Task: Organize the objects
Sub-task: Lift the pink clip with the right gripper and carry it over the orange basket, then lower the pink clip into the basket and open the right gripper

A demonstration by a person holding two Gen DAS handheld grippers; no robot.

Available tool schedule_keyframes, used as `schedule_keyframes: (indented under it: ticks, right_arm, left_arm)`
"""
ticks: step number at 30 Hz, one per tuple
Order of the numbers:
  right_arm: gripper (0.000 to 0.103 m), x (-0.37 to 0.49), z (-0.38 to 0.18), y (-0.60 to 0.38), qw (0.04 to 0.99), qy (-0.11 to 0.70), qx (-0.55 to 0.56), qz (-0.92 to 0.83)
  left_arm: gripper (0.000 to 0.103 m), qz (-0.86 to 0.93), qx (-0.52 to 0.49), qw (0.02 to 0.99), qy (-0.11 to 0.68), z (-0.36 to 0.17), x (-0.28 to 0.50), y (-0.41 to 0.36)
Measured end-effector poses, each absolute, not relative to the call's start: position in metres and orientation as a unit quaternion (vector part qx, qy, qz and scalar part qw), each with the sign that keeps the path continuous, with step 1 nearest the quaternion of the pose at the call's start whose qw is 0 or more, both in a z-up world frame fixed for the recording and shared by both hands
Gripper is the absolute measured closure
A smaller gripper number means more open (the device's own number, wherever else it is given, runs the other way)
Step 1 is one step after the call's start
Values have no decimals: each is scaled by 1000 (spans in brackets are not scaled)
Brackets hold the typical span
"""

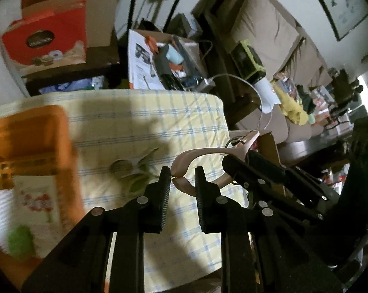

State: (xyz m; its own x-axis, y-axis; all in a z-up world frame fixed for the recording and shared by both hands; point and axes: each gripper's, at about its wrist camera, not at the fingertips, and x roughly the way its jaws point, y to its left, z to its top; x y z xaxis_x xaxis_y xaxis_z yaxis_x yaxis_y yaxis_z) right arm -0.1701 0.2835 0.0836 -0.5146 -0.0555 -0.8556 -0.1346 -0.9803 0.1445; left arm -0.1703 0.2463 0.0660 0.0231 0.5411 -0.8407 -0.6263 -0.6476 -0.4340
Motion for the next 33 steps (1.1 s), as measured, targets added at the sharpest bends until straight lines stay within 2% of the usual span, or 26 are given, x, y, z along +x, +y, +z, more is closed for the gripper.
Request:
schedule_keyframes:
  ticks: [8, 16, 23, 33]
  right_arm:
    - [68, -164, 118, 217, -3, 70, -477, 876]
    - [69, -171, 130, 143, -43, 48, -472, 879]
    - [69, -185, 121, 90, -75, 46, -476, 875]
    - [69, -204, 93, 60, -96, 57, -500, 859]
  left_arm:
    - [86, 719, -560, 411, 19, 98, -188, 178]
    - [86, 741, -550, 384, 20, 112, -218, 110]
    - [86, 751, -555, 356, 19, 104, -247, 62]
    - [86, 749, -570, 336, 26, 77, -268, 39]
